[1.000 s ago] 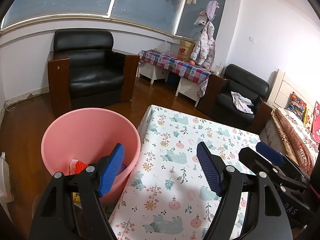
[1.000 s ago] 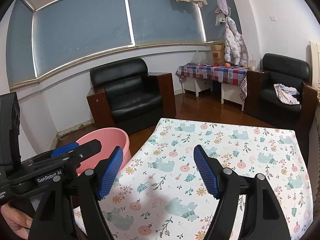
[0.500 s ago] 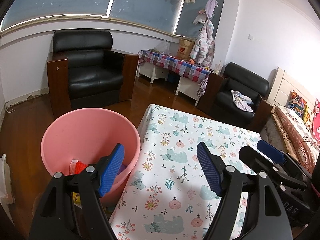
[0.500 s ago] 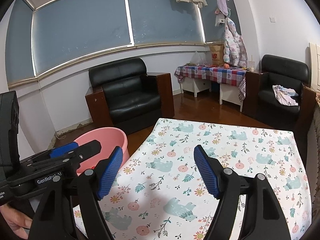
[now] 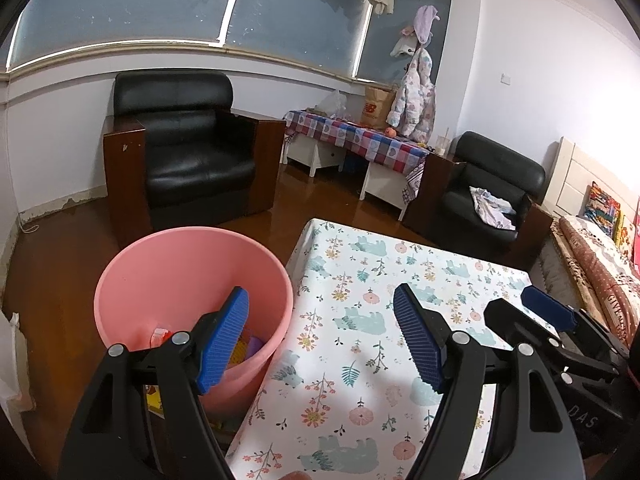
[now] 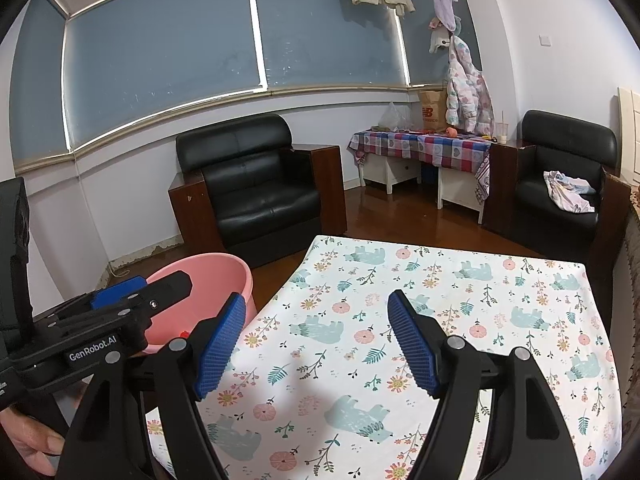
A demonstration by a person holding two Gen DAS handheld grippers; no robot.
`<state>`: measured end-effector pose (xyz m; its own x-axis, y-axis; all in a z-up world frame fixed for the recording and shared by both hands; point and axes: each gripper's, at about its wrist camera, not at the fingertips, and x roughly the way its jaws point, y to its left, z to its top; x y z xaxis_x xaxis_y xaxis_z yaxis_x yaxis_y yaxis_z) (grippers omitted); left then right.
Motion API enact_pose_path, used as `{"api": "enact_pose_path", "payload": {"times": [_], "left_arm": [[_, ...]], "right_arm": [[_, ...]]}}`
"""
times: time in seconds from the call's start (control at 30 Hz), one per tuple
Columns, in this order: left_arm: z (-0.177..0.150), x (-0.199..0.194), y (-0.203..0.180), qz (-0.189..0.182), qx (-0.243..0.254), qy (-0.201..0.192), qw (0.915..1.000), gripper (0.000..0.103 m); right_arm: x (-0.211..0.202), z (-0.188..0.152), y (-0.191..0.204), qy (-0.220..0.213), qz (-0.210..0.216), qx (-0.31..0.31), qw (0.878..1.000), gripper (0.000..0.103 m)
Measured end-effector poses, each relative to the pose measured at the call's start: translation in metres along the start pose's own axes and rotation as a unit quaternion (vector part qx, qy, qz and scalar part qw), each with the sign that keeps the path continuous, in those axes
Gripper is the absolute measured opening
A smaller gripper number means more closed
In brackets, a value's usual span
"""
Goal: Collect trash
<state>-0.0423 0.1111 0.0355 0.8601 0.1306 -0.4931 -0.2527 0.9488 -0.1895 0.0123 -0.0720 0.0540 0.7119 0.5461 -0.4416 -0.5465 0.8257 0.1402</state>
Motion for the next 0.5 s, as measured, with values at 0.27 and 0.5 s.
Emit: {"api": "enact_pose_path", "payload": {"times": [0.27, 0.5], "left_arm": [[-0.0009, 0.0014, 0.0004, 0.026, 0.009, 0.006, 0.9996, 0.075], [-0.0017, 0.0007, 0.0024, 0.028, 0.005, 0.009, 0.9996, 0.075]], "right_arm": [[-0.0003, 0.0, 0.0003, 0.0, 0.0, 0.0, 1.0, 0.072], [0.0001, 0.0002, 0.0009, 0.001, 0.0, 0.0, 1.0, 0.072]]}}
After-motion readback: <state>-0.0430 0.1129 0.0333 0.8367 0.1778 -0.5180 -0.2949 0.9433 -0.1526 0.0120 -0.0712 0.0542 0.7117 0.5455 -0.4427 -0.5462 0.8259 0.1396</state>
